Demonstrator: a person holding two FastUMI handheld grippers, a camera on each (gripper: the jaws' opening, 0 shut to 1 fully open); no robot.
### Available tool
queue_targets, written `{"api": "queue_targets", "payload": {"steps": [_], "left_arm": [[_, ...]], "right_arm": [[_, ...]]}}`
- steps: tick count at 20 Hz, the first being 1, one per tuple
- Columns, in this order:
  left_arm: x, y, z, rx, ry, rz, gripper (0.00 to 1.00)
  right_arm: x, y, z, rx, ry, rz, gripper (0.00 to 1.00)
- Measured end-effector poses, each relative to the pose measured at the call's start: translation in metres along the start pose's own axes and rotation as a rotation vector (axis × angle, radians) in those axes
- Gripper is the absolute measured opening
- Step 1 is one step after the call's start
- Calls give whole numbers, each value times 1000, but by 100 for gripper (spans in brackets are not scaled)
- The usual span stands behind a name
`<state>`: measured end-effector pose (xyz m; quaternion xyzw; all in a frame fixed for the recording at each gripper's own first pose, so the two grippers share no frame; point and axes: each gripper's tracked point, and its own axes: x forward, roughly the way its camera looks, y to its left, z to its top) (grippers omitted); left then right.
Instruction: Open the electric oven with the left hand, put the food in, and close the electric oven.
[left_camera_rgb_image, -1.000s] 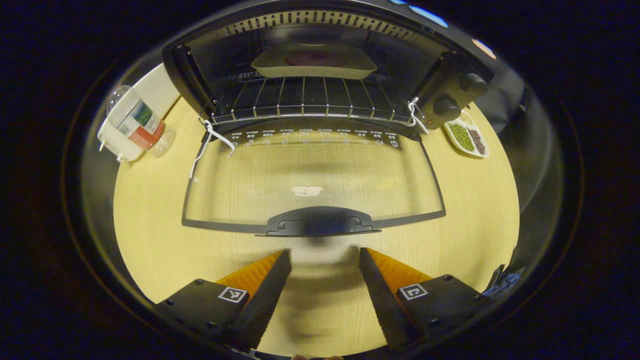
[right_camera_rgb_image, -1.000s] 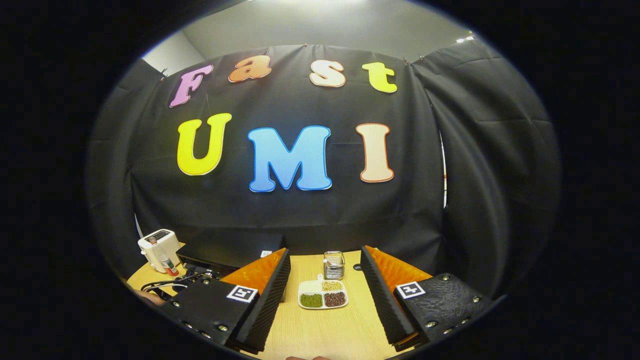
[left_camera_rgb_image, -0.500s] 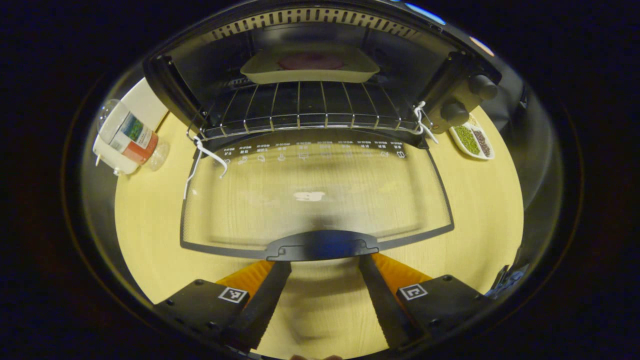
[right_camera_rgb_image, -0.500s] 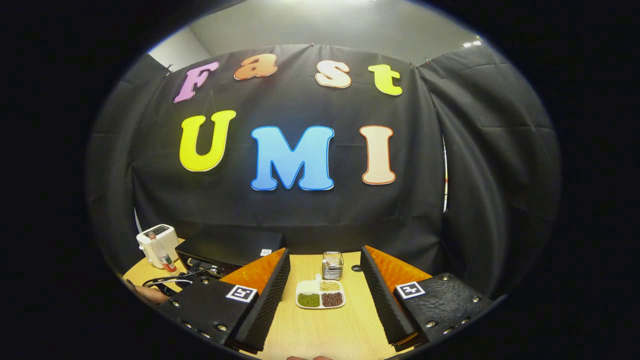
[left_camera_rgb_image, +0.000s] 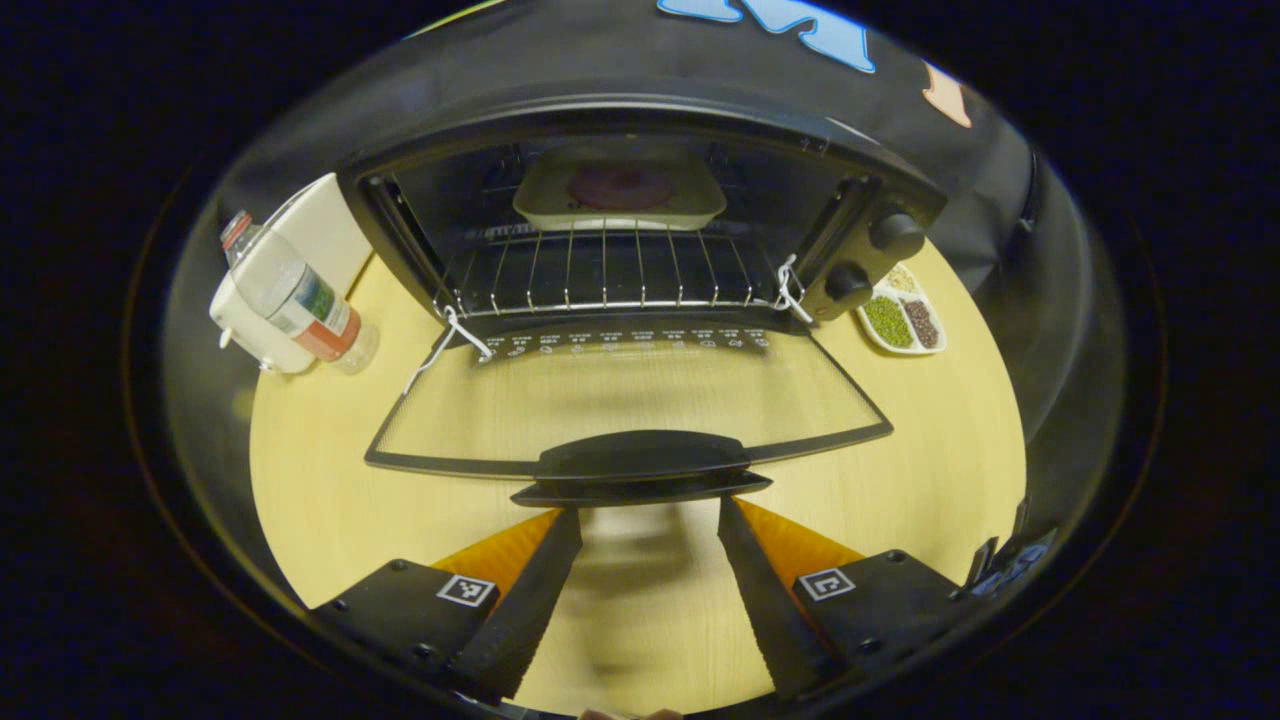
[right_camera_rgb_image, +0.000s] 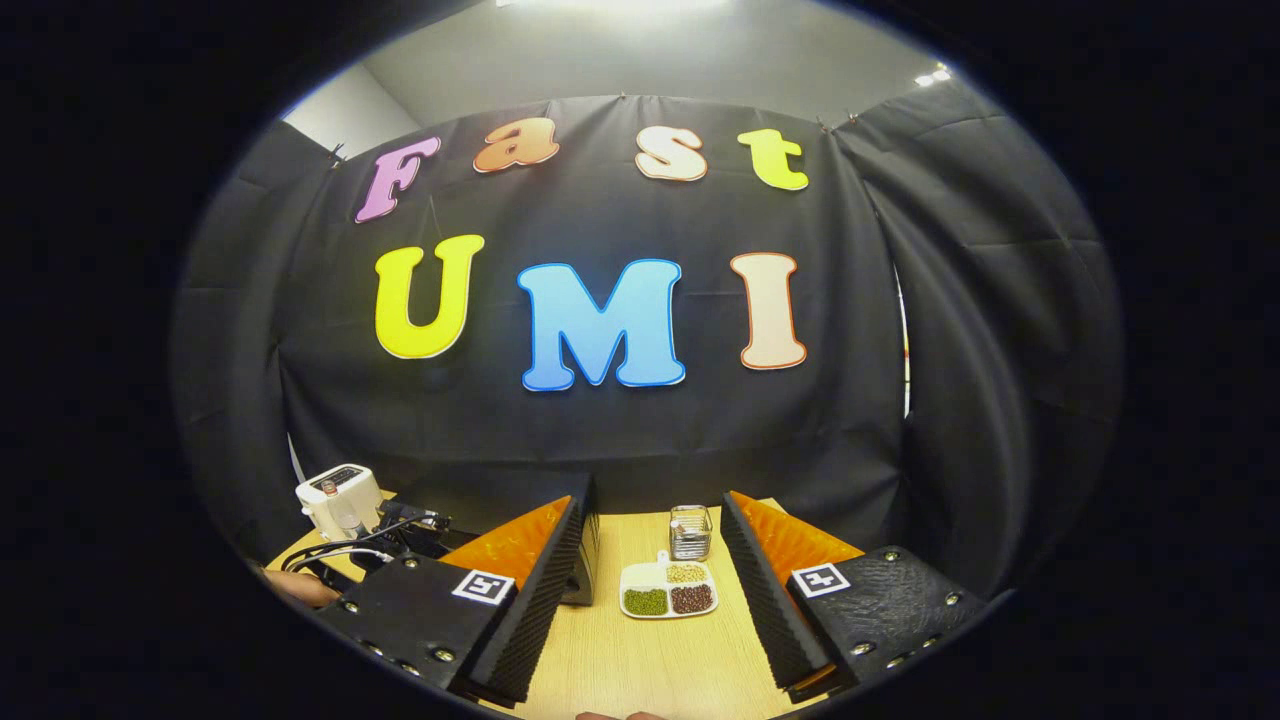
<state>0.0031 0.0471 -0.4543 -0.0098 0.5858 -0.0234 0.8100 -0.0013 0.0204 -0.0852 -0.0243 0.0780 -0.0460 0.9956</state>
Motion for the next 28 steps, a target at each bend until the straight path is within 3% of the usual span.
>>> {"api": "queue_targets", "payload": {"steps": [2,5,6,7,17,18,19,23,25,26,27,28], "left_arm": [[-10,-1,5,-11,-26,-3,90],[-20,-4,13,-14,-64,-4,94],[-22,-5,15,-8,-76,-2,90],[-24,-5,18,-1,-82,1,99],[-63,-1,54,-14,-250,64,93],[-74,-4,58,-12,-290,70,91],[-87,-8,63,-16,-334,71,95],[-171,-29,86,-40,-592,56,99],[-226,-32,86,-51,-743,79,90],[-254,-36,85,-60,-817,86,99],[-283,-39,84,-65,-896,93,94],[-313,-41,80,-66,-977,105,99]], "right_arm": [[1,1,-2,9,1,2,86],[2,2,-4,16,11,6,86],[2,3,-4,21,13,11,86],[2,4,-5,26,14,15,86],[-8,-6,-5,17,16,27,88],[-10,-7,-7,18,18,30,81],[-12,-8,-7,21,19,35,88],[-12,-13,0,17,8,60,90],[-8,-22,7,1,-10,56,89],[-7,-23,10,-2,-15,62,95],[-6,-21,14,2,-23,75,96],[-6,-21,20,9,-29,88,96]]}}
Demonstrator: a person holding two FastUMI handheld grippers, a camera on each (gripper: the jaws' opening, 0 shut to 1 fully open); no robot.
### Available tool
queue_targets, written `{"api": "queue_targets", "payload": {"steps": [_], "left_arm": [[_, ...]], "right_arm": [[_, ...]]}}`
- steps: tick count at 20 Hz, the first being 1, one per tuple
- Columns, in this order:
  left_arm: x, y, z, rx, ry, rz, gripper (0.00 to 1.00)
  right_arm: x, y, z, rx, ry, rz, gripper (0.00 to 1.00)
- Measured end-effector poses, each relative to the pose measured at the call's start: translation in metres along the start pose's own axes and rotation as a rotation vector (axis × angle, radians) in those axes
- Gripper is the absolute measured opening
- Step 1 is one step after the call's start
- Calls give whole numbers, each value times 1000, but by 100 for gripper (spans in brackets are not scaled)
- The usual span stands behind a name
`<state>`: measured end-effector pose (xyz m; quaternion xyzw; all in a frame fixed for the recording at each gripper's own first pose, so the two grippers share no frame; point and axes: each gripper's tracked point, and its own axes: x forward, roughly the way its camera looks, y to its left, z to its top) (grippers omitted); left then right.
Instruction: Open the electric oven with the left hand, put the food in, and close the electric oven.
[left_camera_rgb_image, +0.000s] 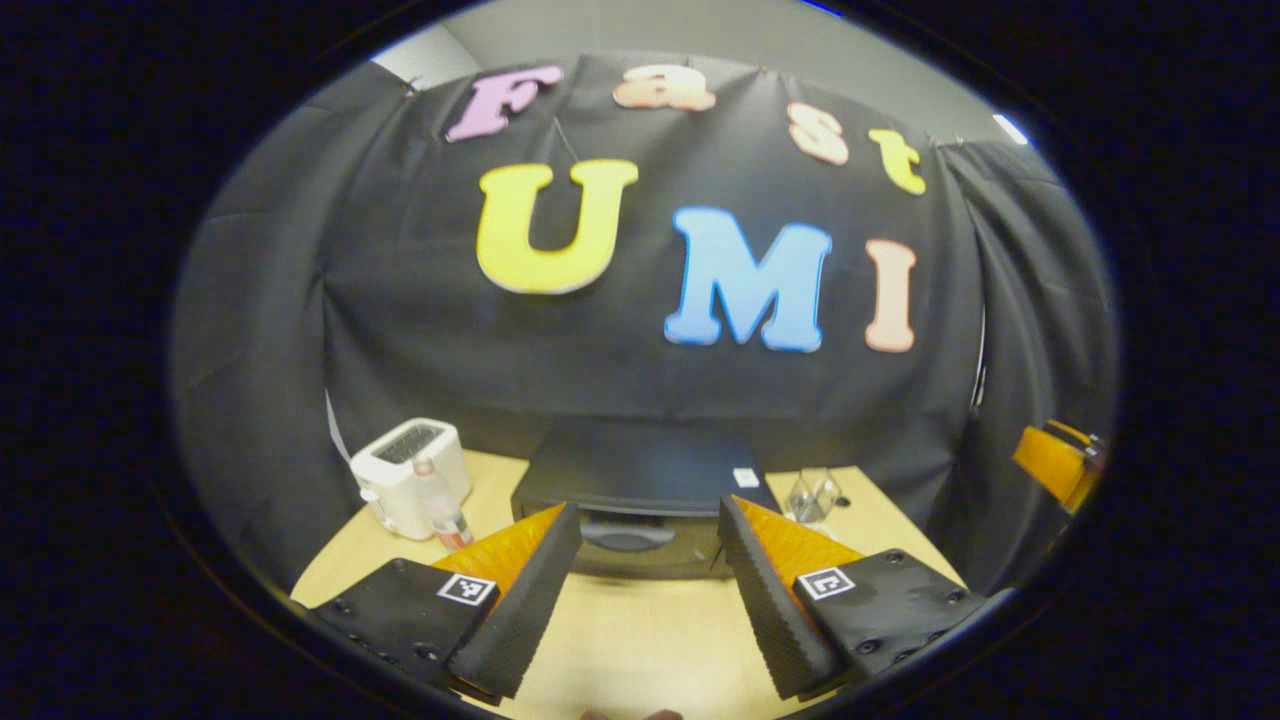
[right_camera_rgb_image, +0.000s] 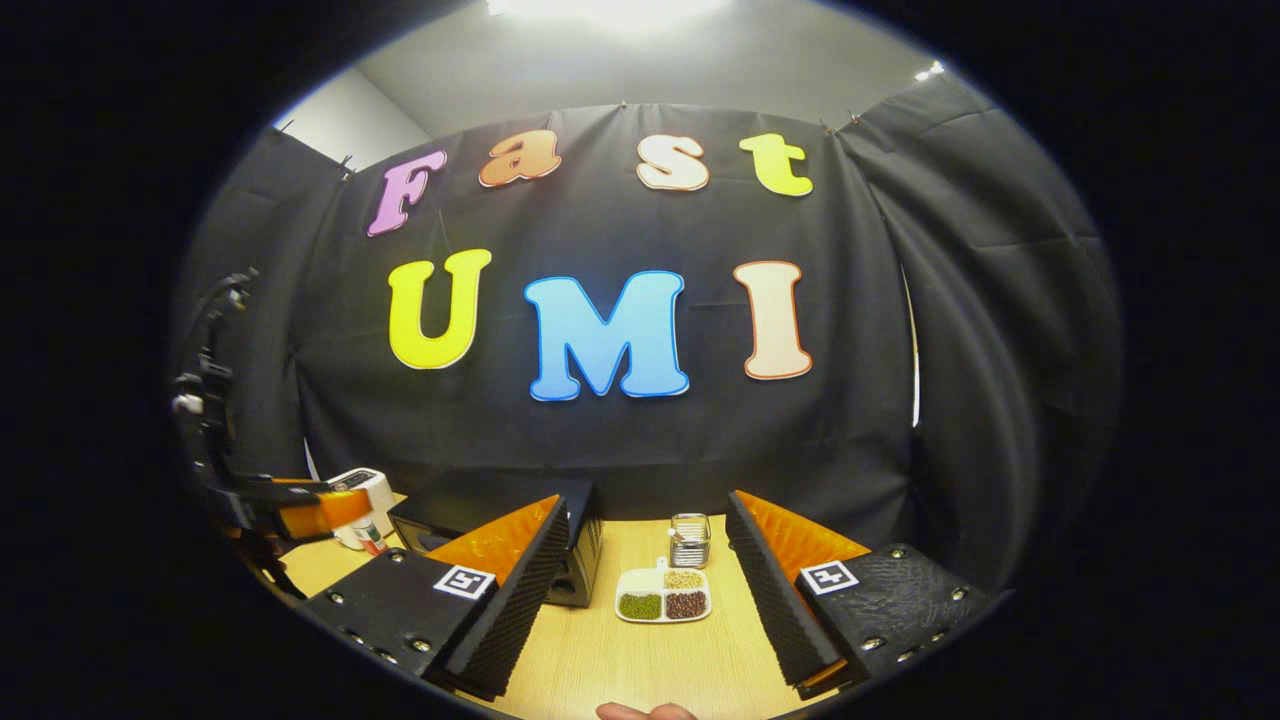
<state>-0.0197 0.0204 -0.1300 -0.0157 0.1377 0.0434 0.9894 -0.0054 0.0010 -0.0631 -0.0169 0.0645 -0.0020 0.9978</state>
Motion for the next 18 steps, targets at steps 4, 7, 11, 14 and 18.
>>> {"api": "queue_targets", "payload": {"steps": [4,7,11,14,18], "left_arm": [[-48,-3,57,71,-155,50,98],[-57,-13,66,39,-153,27,99],[-58,-5,91,56,-191,-2,99],[-61,-4,105,85,-225,-34,94],[-59,2,108,54,-232,-65,99]], "right_arm": [[2,11,24,41,-16,65,95],[0,17,43,43,-44,68,95],[-7,27,64,43,-83,31,95],[-7,30,70,52,-89,24,95],[-13,39,72,53,-86,6,95]]}}
